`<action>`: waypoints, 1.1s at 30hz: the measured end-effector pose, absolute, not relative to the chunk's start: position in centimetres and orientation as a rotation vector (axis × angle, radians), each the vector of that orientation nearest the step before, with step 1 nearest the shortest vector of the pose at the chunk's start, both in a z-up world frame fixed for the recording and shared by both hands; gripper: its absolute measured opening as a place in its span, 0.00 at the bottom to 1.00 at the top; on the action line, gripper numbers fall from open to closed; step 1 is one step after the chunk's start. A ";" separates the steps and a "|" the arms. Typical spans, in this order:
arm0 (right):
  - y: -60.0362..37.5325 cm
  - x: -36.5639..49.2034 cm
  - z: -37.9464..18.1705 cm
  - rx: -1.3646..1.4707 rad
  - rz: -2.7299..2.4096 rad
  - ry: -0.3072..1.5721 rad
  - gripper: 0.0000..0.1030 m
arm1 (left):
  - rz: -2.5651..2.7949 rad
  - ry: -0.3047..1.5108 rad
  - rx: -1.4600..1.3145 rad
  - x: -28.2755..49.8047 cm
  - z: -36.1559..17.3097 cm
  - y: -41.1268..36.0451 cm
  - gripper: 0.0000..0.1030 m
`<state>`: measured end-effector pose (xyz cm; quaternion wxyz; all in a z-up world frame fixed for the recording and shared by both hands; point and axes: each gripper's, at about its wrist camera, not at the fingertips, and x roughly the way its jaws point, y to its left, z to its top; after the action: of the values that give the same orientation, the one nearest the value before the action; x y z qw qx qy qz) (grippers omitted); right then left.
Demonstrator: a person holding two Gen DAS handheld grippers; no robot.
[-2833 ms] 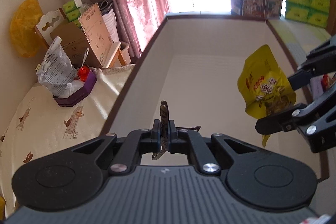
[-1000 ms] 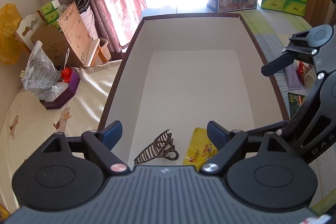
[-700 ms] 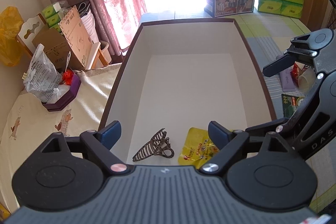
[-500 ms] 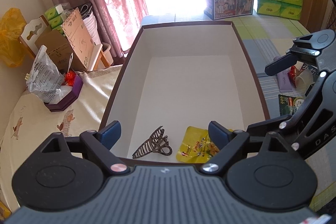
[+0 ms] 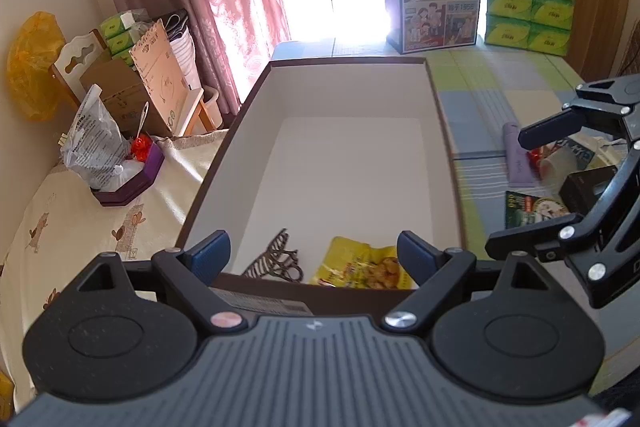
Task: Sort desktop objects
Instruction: 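Withdraw both tools from the box back toward the table items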
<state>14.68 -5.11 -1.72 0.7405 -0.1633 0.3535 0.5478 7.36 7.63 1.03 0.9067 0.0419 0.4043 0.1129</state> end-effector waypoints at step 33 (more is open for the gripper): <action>-25.3 15.8 -2.2 -0.179 0.984 0.875 0.98 | 0.123 0.880 0.018 5.6 -0.4 -7.3 0.86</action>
<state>15.82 -25.25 -2.22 0.7873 -0.0833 0.4059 0.4567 5.58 -7.28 -0.40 0.9030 0.0087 0.4254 0.0593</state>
